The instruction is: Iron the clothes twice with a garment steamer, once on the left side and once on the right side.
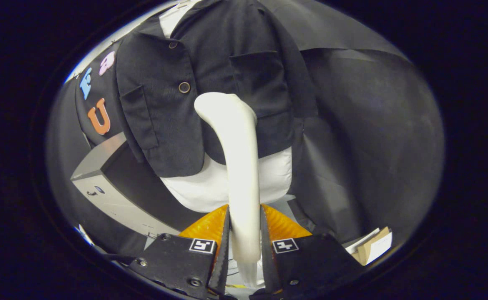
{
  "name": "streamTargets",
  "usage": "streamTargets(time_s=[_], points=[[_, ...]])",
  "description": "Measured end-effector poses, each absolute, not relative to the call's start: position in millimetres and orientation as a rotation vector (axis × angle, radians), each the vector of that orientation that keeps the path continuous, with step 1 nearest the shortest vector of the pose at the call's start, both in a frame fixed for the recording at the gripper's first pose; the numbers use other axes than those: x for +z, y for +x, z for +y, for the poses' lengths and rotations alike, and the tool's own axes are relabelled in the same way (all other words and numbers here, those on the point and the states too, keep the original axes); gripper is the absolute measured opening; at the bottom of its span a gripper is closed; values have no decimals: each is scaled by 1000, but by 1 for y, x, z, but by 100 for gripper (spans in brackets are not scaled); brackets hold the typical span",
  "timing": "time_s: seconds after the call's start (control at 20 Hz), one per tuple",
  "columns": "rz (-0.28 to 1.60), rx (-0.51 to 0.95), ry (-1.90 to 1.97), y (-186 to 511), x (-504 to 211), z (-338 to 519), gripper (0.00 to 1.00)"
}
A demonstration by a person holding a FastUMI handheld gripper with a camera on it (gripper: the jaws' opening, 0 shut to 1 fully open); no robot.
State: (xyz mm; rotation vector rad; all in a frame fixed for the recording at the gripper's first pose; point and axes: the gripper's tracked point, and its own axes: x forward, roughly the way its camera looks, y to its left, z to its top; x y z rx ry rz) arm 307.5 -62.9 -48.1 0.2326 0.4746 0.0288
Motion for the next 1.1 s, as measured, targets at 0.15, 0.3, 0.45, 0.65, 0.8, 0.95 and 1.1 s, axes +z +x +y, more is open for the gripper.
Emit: streamTargets(time_s=[0.15, 0.3, 0.45, 0.65, 0.8, 0.95, 1.1], points=[[481, 17, 288, 299, -62, -59, 37], [485, -8, 311, 275, -73, -53, 37], [471, -63, 316, 229, -79, -40, 37], [464, -101, 362, 150, -88, 3, 37], [458, -107, 342, 97, -88, 37, 37], [456, -91, 325, 50, -77, 75, 37], [443, -48, 277, 16, -64, 112, 37]])
